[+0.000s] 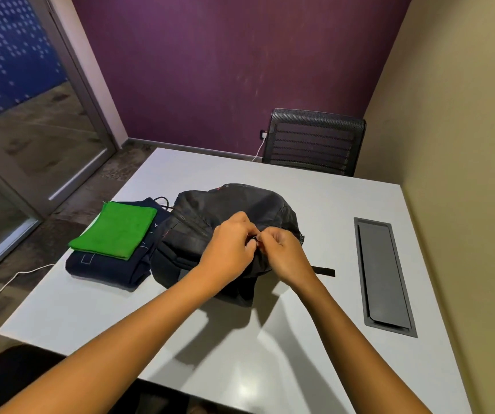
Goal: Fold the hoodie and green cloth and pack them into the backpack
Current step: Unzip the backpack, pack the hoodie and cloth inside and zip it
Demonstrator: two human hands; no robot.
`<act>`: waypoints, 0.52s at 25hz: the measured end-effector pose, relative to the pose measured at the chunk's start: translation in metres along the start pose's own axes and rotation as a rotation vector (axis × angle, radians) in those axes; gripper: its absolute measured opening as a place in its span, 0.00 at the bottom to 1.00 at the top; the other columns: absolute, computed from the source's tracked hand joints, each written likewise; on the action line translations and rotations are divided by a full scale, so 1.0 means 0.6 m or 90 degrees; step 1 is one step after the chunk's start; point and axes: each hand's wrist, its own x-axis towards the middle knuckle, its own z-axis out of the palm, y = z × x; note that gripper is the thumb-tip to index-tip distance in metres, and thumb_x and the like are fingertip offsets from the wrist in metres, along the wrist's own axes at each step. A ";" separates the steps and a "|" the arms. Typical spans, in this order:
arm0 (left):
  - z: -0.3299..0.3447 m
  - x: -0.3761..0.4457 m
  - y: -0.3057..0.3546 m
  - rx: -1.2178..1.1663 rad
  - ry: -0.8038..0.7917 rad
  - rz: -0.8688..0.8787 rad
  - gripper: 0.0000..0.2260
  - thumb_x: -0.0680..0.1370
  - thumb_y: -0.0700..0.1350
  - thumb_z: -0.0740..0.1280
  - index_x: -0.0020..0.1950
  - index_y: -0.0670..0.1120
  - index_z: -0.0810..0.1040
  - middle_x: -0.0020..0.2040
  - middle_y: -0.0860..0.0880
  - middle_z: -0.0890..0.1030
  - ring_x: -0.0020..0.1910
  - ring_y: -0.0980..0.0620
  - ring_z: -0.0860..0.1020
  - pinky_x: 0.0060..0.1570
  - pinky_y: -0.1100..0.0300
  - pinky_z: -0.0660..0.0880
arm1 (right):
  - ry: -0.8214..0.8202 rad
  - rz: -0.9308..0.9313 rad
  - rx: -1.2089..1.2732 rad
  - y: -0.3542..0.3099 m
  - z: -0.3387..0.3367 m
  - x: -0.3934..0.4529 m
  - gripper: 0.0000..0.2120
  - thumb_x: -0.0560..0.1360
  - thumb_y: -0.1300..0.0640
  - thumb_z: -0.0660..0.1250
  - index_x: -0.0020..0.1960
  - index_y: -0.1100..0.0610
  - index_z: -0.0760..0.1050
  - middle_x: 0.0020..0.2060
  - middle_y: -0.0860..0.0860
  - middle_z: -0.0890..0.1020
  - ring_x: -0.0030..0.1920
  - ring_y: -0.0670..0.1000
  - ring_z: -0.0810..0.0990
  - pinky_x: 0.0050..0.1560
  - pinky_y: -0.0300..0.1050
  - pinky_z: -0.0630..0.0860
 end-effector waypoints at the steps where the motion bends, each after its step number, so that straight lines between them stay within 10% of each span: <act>1: 0.000 -0.002 0.002 -0.009 0.026 -0.020 0.04 0.77 0.40 0.69 0.47 0.45 0.84 0.45 0.53 0.77 0.40 0.53 0.77 0.42 0.63 0.70 | 0.002 -0.032 0.007 0.001 -0.004 0.000 0.16 0.80 0.54 0.58 0.34 0.54 0.68 0.30 0.47 0.72 0.32 0.47 0.68 0.37 0.49 0.67; 5: -0.018 -0.006 0.010 -0.085 0.060 -0.136 0.04 0.76 0.44 0.73 0.46 0.46 0.87 0.42 0.51 0.85 0.40 0.54 0.82 0.43 0.59 0.78 | 0.009 -0.232 -0.216 0.031 -0.019 0.008 0.10 0.81 0.61 0.59 0.57 0.49 0.74 0.57 0.42 0.76 0.58 0.41 0.72 0.58 0.38 0.67; 13: -0.045 -0.017 -0.021 -0.130 0.022 -0.253 0.03 0.72 0.46 0.77 0.38 0.49 0.88 0.27 0.55 0.80 0.27 0.62 0.75 0.28 0.74 0.66 | -0.009 -0.276 -0.306 0.068 -0.011 0.022 0.06 0.81 0.60 0.61 0.50 0.50 0.74 0.47 0.42 0.77 0.51 0.43 0.72 0.61 0.44 0.65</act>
